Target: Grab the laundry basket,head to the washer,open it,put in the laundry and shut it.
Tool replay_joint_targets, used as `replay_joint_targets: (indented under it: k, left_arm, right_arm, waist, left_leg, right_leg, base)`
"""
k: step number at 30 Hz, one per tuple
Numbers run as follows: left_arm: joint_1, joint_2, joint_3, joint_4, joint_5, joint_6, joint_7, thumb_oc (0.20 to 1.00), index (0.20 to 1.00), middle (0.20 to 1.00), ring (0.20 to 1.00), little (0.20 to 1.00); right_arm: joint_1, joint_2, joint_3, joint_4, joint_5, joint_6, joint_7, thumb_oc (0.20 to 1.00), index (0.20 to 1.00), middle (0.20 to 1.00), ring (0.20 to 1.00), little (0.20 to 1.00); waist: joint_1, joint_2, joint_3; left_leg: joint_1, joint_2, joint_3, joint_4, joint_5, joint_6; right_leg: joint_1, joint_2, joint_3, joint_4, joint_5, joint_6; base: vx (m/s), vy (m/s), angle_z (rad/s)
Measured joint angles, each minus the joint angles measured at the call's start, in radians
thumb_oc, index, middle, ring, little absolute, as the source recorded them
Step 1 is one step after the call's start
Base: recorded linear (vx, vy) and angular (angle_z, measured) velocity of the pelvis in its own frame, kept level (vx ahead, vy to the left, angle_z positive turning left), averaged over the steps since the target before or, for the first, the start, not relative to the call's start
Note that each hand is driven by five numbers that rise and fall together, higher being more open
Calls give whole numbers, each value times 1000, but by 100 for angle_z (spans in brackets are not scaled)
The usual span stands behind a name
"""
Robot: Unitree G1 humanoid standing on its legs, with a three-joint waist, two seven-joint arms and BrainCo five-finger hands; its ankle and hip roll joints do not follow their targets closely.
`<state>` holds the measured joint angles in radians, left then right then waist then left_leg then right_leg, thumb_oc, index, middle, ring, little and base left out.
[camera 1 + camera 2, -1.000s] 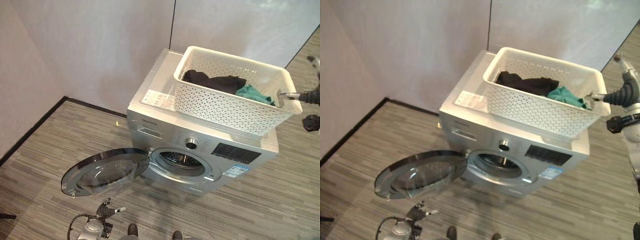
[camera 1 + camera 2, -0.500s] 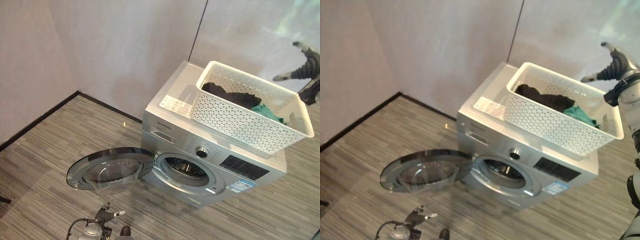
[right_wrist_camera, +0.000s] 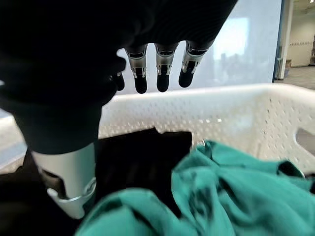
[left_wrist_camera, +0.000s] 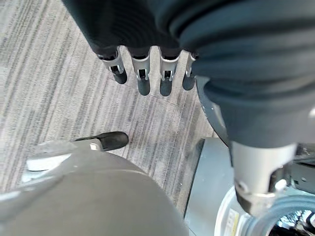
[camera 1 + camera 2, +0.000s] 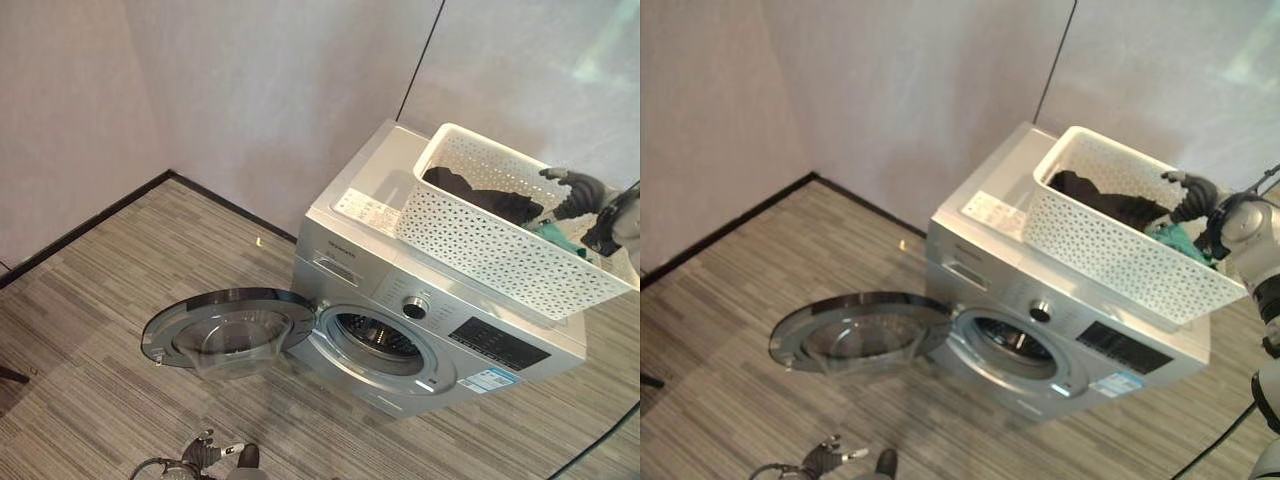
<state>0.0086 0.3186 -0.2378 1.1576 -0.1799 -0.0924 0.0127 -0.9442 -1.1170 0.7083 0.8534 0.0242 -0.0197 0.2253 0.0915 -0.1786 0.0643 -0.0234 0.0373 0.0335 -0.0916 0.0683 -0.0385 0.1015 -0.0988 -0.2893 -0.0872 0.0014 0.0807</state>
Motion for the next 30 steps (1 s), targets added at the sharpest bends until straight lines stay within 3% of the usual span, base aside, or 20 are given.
replay_joint_targets:
  k: [10, 14, 18, 26, 30]
  left_arm:
    - [14, 8, 31, -2, -20, -2, -10, 1000, 1000, 1000, 1000, 1000]
    - [14, 17, 36, 4, -32, -4, -10, 1000, 1000, 1000, 1000, 1000]
    - [-21, 33, 90, 43, -90, -8, 9, 1000, 1000, 1000, 1000, 1000]
    - [-29, 28, 103, 37, -124, -9, 15, 1000, 1000, 1000, 1000, 1000]
    - [-32, 27, 87, 29, -123, -7, 13, 1000, 1000, 1000, 1000, 1000]
  right_arm:
    - [-5, 47, -1, 95, -9, 1, 18, 1000, 1000, 1000, 1000, 1000]
    - [-59, 71, 5, 151, -8, 1, 19, 1000, 1000, 1000, 1000, 1000]
    - [-249, 141, 40, 305, -5, 30, 7, 1000, 1000, 1000, 1000, 1000]
    - [-295, 163, 38, 334, -24, 38, -22, 1000, 1000, 1000, 1000, 1000]
    - [-274, 162, 37, 334, -51, 40, -13, 1000, 1000, 1000, 1000, 1000]
  waist:
    - [14, 1, 7]
    - [26, 20, 25]
    - [55, 55, 54]
    - [83, 42, 70]
    - [87, 21, 79]
  left_leg:
    - [-67, -2, -31, 0, 19, -1]
    - [-91, -4, -52, 0, 27, -4]
    - [-171, 3, -67, 3, 54, -9]
    - [-191, 6, -102, 2, 60, -23]
    - [-188, 9, -104, 4, 61, -26]
  right_leg:
    - [-50, 3, -32, 0, 1, -2]
    - [-62, 4, -53, 0, 2, -2]
    - [-133, 15, -74, 0, 17, -9]
    - [-135, 24, -105, -1, 15, -12]
    - [-130, 27, -107, -1, 15, -13]
  base:
    - [10, -6, 8]
    - [-46, -17, 16]
    - [-10, -7, 15]
    - [19, -28, 13]
    - [8, -3, 1]
